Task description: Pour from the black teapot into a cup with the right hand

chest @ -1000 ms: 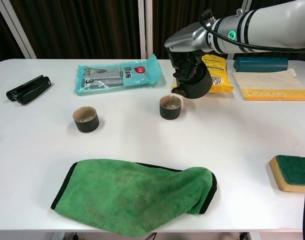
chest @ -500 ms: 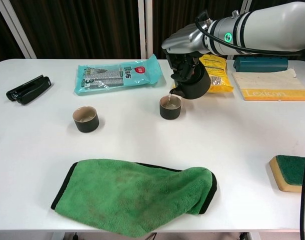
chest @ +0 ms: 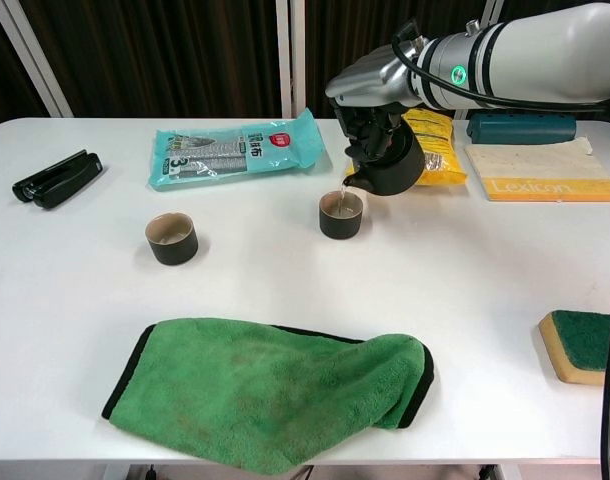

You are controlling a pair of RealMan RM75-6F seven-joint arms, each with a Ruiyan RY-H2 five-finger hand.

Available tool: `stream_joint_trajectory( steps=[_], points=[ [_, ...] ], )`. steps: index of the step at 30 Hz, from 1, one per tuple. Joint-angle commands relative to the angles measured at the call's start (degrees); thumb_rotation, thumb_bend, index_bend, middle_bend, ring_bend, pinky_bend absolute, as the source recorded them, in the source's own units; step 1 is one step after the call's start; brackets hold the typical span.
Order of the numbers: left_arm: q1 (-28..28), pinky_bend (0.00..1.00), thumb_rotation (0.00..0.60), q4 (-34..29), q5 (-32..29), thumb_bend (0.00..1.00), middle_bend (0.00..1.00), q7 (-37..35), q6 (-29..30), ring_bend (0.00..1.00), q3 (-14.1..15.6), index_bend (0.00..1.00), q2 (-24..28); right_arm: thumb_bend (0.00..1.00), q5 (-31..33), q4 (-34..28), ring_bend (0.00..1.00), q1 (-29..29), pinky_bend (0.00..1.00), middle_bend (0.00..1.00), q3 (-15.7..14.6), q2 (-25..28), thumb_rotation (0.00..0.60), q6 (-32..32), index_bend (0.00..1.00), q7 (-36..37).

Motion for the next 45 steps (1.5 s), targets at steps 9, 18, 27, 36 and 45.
stream_joint_trajectory(
  steps=[9,18,27,36,45],
  points=[
    [0.01,0.23,0.6,-0.18,0.01,0.13,0.09,0.06,0.02,0.07,0.01,0.21,0.11,0.53,0.49,-0.33,0.97,0.21,0.55,1.0,-0.29,0.02,0.6,0.64,1.0,-1.14],
    [-0.01,0.23,0.6,-0.24,0.06,0.13,0.09,0.18,0.04,0.07,0.0,0.21,0.12,0.53,0.16,-0.69,0.97,-0.05,0.55,1.0,-0.02,0.11,0.6,1.05,1.0,-0.88],
    [0.06,0.23,0.6,-0.24,0.0,0.13,0.09,0.18,0.12,0.07,-0.01,0.21,0.14,0.53,-0.28,-0.26,0.97,-0.09,0.55,1.0,0.02,-0.31,0.6,0.99,1.0,-0.98],
    [0.08,0.23,0.6,0.16,0.04,0.13,0.09,-0.23,0.07,0.07,0.06,0.21,-0.03,0.53,-0.6,-0.63,0.97,-0.18,0.55,1.0,0.0,-0.36,0.6,1.81,1.0,-1.74],
    [0.13,0.23,0.6,0.35,-0.02,0.13,0.09,-0.38,0.04,0.07,0.07,0.21,-0.09,0.53,-0.27,-0.65,0.97,-0.11,0.55,1.0,-0.2,-0.46,0.6,2.25,1.0,-3.02]
  ],
)
